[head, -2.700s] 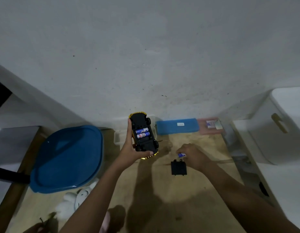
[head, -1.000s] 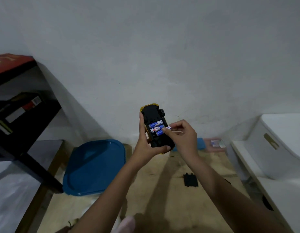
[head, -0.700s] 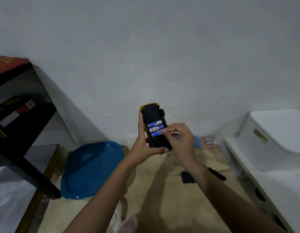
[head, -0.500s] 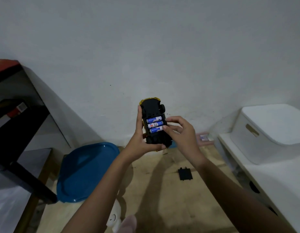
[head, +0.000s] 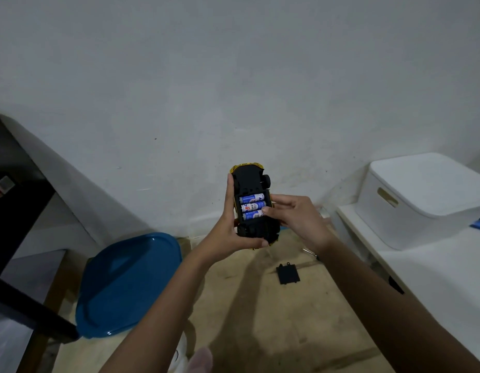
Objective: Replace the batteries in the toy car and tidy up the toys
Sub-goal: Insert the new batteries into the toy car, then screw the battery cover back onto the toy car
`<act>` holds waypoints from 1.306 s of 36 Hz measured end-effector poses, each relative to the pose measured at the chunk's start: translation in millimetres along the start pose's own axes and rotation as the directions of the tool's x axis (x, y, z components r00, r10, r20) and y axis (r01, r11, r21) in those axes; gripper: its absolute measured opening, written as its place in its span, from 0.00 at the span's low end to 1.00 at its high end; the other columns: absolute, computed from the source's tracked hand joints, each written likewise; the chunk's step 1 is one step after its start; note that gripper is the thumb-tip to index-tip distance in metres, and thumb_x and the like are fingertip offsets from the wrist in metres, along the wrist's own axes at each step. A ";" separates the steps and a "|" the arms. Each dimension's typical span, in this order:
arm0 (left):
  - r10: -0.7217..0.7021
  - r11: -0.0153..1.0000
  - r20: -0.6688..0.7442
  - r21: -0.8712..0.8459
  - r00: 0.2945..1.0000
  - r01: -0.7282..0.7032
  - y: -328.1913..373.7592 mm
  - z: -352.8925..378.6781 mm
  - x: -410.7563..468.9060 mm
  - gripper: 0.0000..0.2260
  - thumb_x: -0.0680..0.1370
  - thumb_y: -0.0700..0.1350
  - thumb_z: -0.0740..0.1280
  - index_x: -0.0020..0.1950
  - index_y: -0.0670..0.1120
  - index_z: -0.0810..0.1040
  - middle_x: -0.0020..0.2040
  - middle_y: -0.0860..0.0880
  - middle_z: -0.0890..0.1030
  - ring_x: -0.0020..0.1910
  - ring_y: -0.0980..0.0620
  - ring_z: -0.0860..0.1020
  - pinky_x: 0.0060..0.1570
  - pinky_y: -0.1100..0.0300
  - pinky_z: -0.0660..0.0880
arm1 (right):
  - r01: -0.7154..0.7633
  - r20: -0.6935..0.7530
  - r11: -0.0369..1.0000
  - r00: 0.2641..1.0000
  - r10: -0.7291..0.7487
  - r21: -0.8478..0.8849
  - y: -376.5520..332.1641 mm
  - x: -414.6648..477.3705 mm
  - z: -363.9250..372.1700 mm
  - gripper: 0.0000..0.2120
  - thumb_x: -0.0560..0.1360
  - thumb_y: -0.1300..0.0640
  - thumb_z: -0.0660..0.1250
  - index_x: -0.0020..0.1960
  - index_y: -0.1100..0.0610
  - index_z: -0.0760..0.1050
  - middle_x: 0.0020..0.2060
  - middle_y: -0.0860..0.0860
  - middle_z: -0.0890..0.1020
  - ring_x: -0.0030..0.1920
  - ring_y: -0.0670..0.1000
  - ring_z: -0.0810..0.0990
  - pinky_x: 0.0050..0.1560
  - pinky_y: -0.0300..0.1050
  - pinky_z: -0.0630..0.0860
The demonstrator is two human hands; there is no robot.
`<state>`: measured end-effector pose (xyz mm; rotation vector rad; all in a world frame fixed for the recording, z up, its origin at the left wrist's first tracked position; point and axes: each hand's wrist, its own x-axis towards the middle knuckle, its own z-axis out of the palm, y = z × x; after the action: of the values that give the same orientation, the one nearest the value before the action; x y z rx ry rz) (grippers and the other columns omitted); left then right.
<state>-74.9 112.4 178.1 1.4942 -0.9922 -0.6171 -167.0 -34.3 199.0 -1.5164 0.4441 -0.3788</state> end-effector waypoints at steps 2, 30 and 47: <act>-0.012 1.000 0.008 -0.004 1.000 0.012 -5.6 1.9 1.4 0.59 0.68 0.30 0.74 0.70 0.67 0.31 0.70 0.67 0.60 0.61 0.57 0.76 0.50 0.57 0.79 | 0.002 -0.016 1.000 1.000 -0.002 -0.009 4.7 1.8 -0.1 0.20 0.71 0.67 0.70 0.62 0.64 0.75 0.51 0.60 0.83 0.48 0.51 0.84 0.48 0.41 0.81; -0.428 0.904 -0.098 -0.067 0.899 0.423 -141.5 28.6 -11.9 0.57 0.66 0.31 0.76 0.70 0.69 0.38 0.63 0.72 0.62 0.59 0.68 0.74 0.54 0.66 0.75 | -0.296 -0.082 0.733 0.946 0.314 -0.613 204.1 13.0 -83.5 0.29 0.67 0.64 0.74 0.66 0.61 0.70 0.60 0.56 0.75 0.54 0.50 0.76 0.58 0.43 0.74; -0.428 0.904 -0.152 -0.096 0.891 0.418 -148.9 26.9 -13.2 0.57 0.66 0.31 0.76 0.72 0.65 0.37 0.65 0.70 0.61 0.57 0.74 0.72 0.49 0.72 0.74 | -0.373 -0.178 0.778 0.928 0.329 -0.506 225.4 26.3 -88.3 0.12 0.68 0.67 0.72 0.43 0.59 0.71 0.36 0.52 0.75 0.42 0.51 0.75 0.38 0.36 0.70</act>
<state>-68.8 103.5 26.6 1.6921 -0.5092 -0.8055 -196.8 -118.3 -27.7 -1.9107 0.9428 -0.0084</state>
